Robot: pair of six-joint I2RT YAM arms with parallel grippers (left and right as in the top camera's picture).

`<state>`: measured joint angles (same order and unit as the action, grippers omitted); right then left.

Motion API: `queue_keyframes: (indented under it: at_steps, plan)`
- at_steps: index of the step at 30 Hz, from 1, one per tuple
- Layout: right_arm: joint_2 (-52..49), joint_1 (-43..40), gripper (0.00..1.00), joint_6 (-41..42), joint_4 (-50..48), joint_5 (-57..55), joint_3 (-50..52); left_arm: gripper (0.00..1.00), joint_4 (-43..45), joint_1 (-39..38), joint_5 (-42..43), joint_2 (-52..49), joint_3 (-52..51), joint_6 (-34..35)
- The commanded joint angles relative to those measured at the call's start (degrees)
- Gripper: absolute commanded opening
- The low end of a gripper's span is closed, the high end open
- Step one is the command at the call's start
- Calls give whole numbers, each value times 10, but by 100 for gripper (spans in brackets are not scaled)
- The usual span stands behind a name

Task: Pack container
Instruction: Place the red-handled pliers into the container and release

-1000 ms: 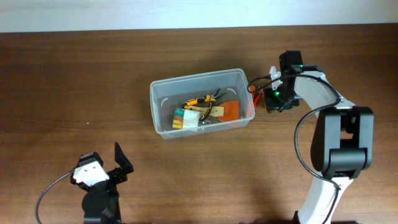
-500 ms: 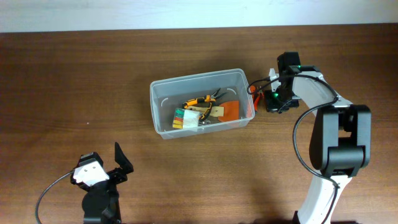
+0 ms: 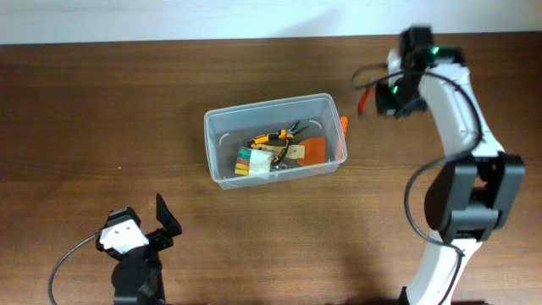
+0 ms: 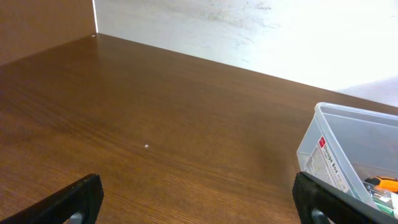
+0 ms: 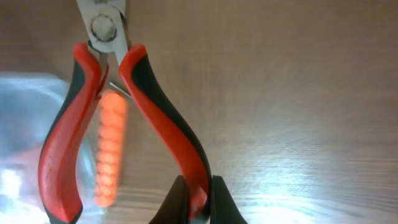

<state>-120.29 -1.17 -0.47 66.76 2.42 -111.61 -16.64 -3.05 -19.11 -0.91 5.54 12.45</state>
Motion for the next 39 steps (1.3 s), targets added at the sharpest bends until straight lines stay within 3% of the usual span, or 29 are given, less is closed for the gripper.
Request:
queue_keyframes:
  at_steps: [1, 3, 7, 12, 14, 20, 28, 29, 31, 32, 39]
  plan:
    - [65, 34, 4, 9, 31, 7, -94, 99, -1, -2, -2, 2, -2, -5]
    - [68, 66, 4, -5, 49, 26, -125, 99, -1, -2, -2, 2, -2, -5]
    - [64, 137, 4, -115, 55, 49, -119, 99, -1, -2, -2, 2, -2, -5]
    - [52, 230, 4, -336, 54, 27, -30, 99, -1, -2, -2, 2, -2, -5]
    - [52, 241, 4, -384, 50, 11, 10, 99, -1, -2, -2, 2, -2, -5]
    - [52, 237, 4, -496, -43, -41, 139, 99, -1, -2, -2, 2, -2, -5]
    - [52, 221, 5, -516, -117, -11, 191, 99, -1, -2, -2, 2, -2, -5]
    - [52, 221, 14, -515, -117, -9, 191, 99, -1, -2, -2, 2, -2, -5]
    - [53, 228, 45, -501, -116, -18, 188, 99, -1, -2, -2, 2, -2, -5]
    - [56, 231, 99, -476, -116, -33, 182, 99, -1, -2, -2, 2, -2, -5]
    - [97, 228, 99, -240, -107, -56, 56, 99, -1, -2, -2, 2, -2, -5]
